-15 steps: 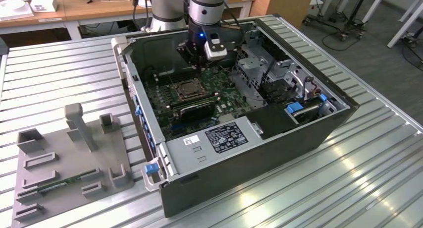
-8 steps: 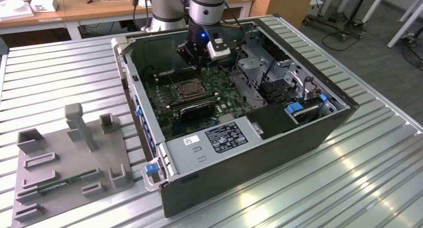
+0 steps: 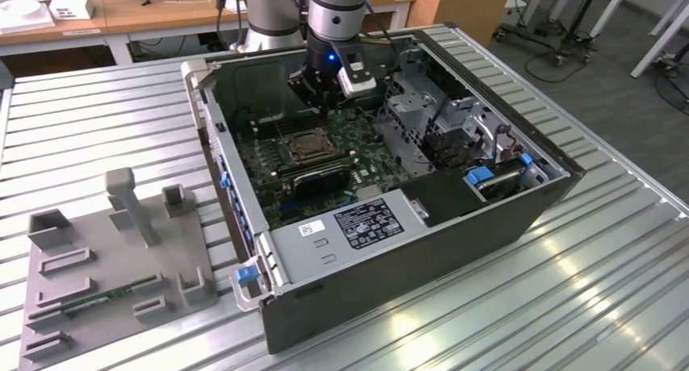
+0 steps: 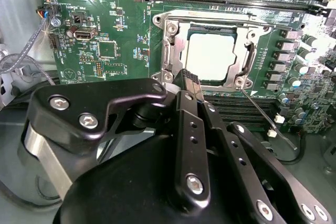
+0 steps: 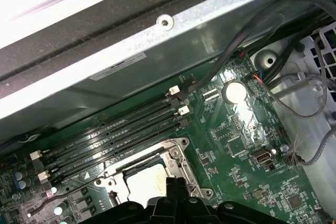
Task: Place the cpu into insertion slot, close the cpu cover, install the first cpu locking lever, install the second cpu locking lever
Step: 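Close the cpu cover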
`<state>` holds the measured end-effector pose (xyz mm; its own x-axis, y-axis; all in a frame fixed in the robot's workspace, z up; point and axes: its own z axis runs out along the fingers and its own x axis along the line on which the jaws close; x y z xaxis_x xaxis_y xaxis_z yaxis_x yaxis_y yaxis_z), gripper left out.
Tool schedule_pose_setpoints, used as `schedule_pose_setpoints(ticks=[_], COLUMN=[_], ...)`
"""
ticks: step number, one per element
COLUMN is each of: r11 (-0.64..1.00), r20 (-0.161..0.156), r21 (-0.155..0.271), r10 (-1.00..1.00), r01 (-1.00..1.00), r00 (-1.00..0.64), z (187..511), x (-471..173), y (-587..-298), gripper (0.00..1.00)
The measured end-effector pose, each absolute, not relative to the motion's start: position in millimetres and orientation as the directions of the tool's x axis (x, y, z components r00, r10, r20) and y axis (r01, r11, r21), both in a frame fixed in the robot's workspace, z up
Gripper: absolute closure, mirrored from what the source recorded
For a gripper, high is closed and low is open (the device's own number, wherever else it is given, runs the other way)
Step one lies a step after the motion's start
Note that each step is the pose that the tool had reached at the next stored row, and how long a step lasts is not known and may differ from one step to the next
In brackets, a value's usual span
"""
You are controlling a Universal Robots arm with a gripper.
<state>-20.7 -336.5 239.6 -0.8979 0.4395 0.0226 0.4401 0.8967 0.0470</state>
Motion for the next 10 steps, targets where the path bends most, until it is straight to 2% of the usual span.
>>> schedule_pose_setpoints(ticks=[10], r11=[0.899], r20=[0.023], r21=[0.047], r10=[0.434], r01=[0.435], r00=[-0.900], z=[239.6], x=[-20.7], y=[-336.6], gripper=[0.89])
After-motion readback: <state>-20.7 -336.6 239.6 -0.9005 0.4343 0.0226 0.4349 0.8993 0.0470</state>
